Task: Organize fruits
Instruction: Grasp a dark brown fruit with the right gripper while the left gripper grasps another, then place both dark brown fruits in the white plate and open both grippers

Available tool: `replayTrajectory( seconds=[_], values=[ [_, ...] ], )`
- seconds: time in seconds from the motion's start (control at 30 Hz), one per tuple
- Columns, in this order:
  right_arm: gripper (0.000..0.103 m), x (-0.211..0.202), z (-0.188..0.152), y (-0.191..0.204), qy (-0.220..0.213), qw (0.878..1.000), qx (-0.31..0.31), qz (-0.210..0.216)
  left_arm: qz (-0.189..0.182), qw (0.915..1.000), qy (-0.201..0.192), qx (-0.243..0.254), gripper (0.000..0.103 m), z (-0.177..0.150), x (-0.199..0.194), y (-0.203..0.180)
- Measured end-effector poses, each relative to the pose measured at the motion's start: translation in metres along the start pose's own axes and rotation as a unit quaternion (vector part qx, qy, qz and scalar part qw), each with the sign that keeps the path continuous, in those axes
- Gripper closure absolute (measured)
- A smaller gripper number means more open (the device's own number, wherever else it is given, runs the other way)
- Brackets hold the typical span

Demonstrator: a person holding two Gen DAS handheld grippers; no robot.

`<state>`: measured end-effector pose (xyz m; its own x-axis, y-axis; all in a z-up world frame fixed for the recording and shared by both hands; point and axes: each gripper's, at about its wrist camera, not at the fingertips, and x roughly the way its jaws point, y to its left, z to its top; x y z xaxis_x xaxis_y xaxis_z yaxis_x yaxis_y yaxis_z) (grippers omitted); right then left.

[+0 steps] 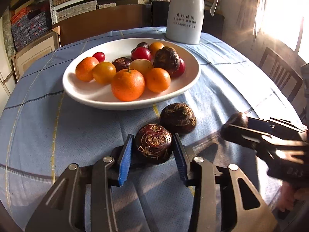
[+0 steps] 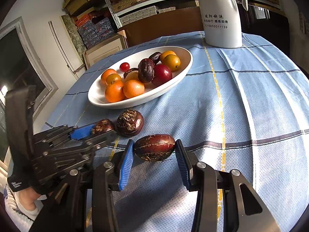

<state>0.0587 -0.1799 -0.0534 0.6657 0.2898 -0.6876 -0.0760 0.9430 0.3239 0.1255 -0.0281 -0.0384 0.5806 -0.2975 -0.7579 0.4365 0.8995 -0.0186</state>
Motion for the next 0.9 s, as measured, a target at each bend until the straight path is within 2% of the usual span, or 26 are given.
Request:
replayTrajectory(
  seconds=[0.17, 0.3, 0.43, 0.57, 0.7, 0.8, 0.9],
  values=[
    [0.059, -0.001, 0.000, -0.004, -0.003, 1.000, 0.008, 0.007, 0.002, 0.9995, -0.026, -0.020, 0.063, -0.015, -0.028, 0.006],
    [0.059, -0.014, -0.001, -0.004, -0.028, 0.999, 0.011, 0.021, 0.002, 0.9978, -0.051, -0.043, 0.063, -0.020, -0.052, 0.016],
    [0.059, -0.029, 0.009, -0.005, -0.042, 0.998, 0.015, 0.042, 0.016, 0.9974, -0.058, -0.040, 0.063, -0.001, -0.068, 0.032],
    [0.060, -0.051, 0.055, -0.003, -0.065, 0.997, 0.010, 0.050, 0.031, 0.9944, -0.085, -0.054, 0.063, 0.045, -0.090, 0.059],
    [0.060, -0.074, 0.123, 0.009, -0.099, 0.993, 0.001, 0.063, 0.050, 0.9916, -0.107, -0.052, 0.063, 0.102, -0.101, 0.077],
    [0.060, -0.074, 0.167, 0.018, -0.107, 0.991, 0.002, 0.077, 0.061, 0.9910, -0.113, -0.037, 0.063, 0.145, -0.091, 0.079],
    [0.060, -0.054, 0.203, 0.025, -0.102, 0.992, 0.000, 0.073, 0.068, 0.9923, -0.102, -0.023, 0.063, 0.164, -0.065, 0.077]
  ],
)
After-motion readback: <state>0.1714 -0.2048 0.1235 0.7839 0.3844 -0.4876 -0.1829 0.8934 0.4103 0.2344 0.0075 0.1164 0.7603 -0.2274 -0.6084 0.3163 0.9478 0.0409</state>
